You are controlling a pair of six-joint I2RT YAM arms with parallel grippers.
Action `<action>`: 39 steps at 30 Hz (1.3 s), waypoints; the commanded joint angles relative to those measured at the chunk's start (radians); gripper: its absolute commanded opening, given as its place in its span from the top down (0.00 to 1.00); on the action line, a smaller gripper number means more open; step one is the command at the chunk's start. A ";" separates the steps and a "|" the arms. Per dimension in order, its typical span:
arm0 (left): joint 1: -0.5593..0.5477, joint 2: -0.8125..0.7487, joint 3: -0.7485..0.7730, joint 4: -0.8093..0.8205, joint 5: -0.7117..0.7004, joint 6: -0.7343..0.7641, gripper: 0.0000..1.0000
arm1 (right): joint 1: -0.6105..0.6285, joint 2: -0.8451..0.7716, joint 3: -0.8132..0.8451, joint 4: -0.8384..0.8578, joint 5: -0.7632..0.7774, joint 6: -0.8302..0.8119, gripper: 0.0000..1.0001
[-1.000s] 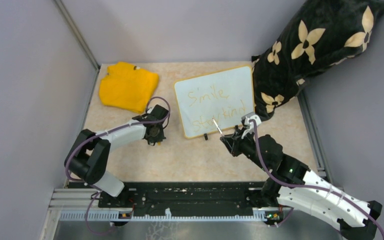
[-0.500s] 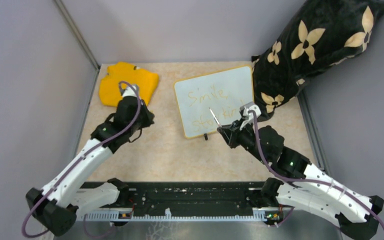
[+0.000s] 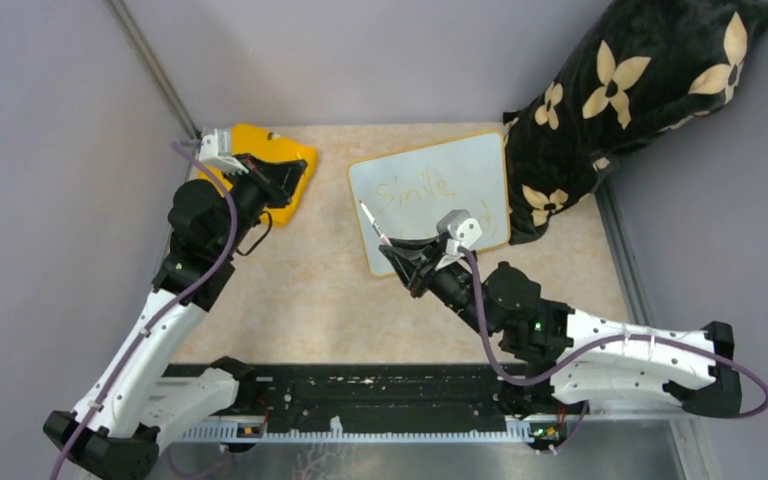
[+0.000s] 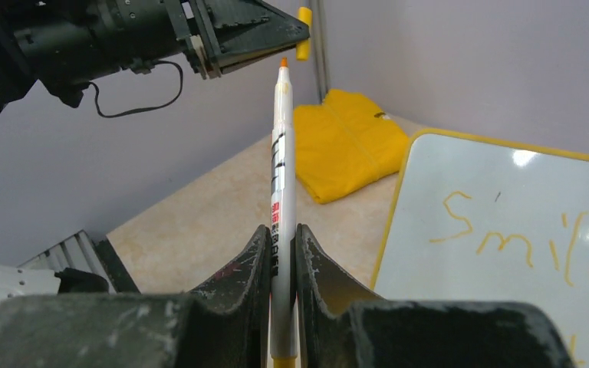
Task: Write a sentence on the whiteboard
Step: Close the whiteboard marker at the center of the board.
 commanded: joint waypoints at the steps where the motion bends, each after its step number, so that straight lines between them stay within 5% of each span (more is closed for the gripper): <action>1: 0.073 -0.052 -0.072 0.203 0.273 -0.144 1.00 | 0.049 -0.028 -0.049 0.253 0.154 -0.099 1.00; 8: 0.130 -0.180 -0.231 0.490 0.467 -0.339 1.00 | 0.094 -0.039 -0.168 0.408 0.178 -0.094 1.00; 14: 0.131 -0.200 -0.238 0.603 0.543 -0.429 1.00 | 0.273 0.022 -0.225 0.695 0.331 -0.316 1.00; 20: 0.129 -0.196 -0.290 0.737 0.590 -0.543 1.00 | 0.306 0.094 -0.226 0.778 0.314 -0.369 1.00; 39: 0.129 -0.232 -0.278 0.677 0.700 -0.519 1.00 | 0.303 0.141 -0.249 0.853 0.223 -0.285 1.00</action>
